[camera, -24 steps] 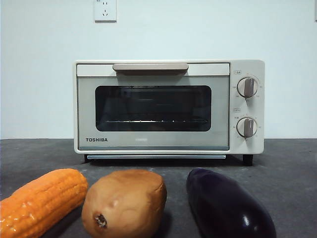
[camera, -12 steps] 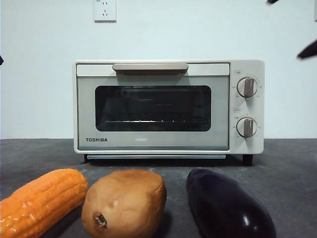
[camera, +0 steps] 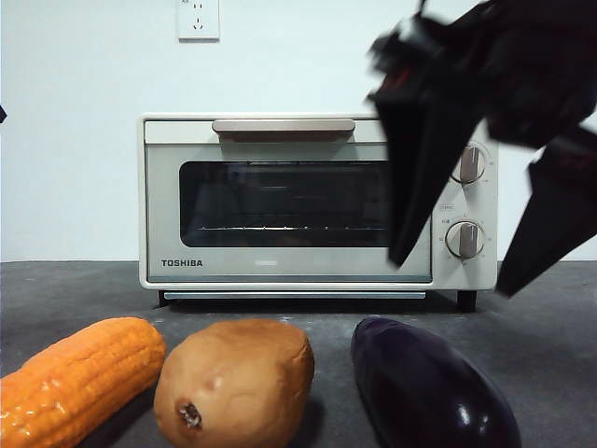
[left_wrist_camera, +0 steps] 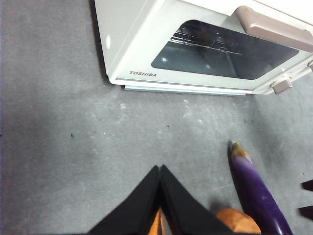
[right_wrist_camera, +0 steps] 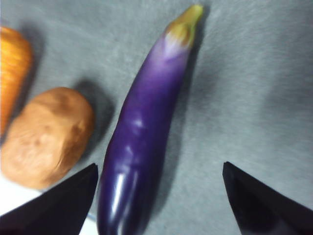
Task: Take the eggplant from the table,put the eggplant in the oven
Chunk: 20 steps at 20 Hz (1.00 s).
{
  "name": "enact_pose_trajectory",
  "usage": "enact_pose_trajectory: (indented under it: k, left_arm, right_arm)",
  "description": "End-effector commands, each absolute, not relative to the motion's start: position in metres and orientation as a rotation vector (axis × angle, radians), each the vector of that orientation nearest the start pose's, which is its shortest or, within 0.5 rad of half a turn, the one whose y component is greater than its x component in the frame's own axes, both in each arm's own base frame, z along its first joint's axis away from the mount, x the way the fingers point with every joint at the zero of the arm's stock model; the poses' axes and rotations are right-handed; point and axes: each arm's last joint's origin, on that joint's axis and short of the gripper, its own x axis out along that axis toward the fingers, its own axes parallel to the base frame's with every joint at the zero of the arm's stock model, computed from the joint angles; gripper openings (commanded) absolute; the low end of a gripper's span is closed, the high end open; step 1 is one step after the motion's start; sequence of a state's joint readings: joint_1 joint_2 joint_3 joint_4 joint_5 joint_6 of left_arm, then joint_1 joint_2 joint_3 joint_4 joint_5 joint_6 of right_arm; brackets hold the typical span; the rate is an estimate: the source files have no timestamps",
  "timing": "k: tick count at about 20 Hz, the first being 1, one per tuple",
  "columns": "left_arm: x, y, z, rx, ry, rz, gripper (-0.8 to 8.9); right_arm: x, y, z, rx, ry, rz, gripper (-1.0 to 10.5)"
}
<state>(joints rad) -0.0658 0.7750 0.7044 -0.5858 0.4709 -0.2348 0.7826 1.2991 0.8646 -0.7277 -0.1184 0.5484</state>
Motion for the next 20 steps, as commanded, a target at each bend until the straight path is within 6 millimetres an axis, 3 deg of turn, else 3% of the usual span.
enact_pose_trajectory:
  k: [1, 7, 12, 16, 20]
  left_arm:
    - [0.155, -0.024, 0.279, -0.338, 0.691, -0.454, 0.04]
    - [0.155, -0.024, 0.279, -0.336, 0.695, -0.454, 0.04]
    - [0.155, -0.024, 0.279, -0.332, 0.694, -0.455, 0.04]
    - [0.155, -0.024, 0.279, -0.333, 0.694, -0.457, 0.04]
    - [0.159, -0.034, 0.286, -0.312, 0.7, -0.514, 0.04]
  right_arm:
    - [0.171, 0.186, 0.213, 0.041, 1.327, 0.439, 4.1]
    - [0.185, 0.212, 0.177, -0.004, 1.389, 0.426, 3.8]
    - [0.185, 0.213, 0.174, 0.009, 1.415, 0.394, 2.1]
    - [0.186, 0.216, 0.197, -0.077, 1.442, 0.422, 1.3]
    - [0.178, 0.202, 0.252, -0.402, 1.416, 0.481, 1.3]
